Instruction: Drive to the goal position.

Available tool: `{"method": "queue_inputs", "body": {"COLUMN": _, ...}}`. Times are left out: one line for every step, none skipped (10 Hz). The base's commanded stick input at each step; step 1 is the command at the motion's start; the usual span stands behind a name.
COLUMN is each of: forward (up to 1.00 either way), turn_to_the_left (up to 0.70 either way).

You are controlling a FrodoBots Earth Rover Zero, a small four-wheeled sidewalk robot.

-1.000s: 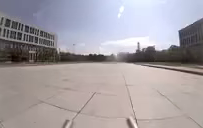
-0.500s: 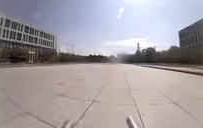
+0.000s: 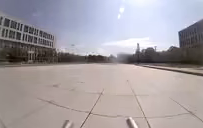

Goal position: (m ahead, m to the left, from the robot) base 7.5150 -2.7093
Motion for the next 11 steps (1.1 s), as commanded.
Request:
{"method": "queue_inputs", "body": {"forward": 0.70, "turn_to_the_left": 0.00}}
{"method": "queue_inputs", "body": {"forward": 0.70, "turn_to_the_left": 0.00}}
{"method": "queue_inputs", "body": {"forward": 0.70, "turn_to_the_left": 0.00}}
{"method": "queue_inputs", "body": {"forward": 0.70, "turn_to_the_left": 0.00}}
{"method": "queue_inputs", "body": {"forward": 0.70, "turn_to_the_left": 0.00}}
{"method": "queue_inputs", "body": {"forward": 0.70, "turn_to_the_left": 0.00}}
{"method": "queue_inputs", "body": {"forward": 0.70, "turn_to_the_left": 0.00}}
{"method": "queue_inputs", "body": {"forward": 0.70, "turn_to_the_left": 0.00}}
{"method": "queue_inputs", "body": {"forward": 0.70, "turn_to_the_left": 0.00}}
{"method": "queue_inputs", "body": {"forward": 0.70, "turn_to_the_left": 0.00}}
{"method": "queue_inputs", "body": {"forward": 0.70, "turn_to_the_left": 0.00}}
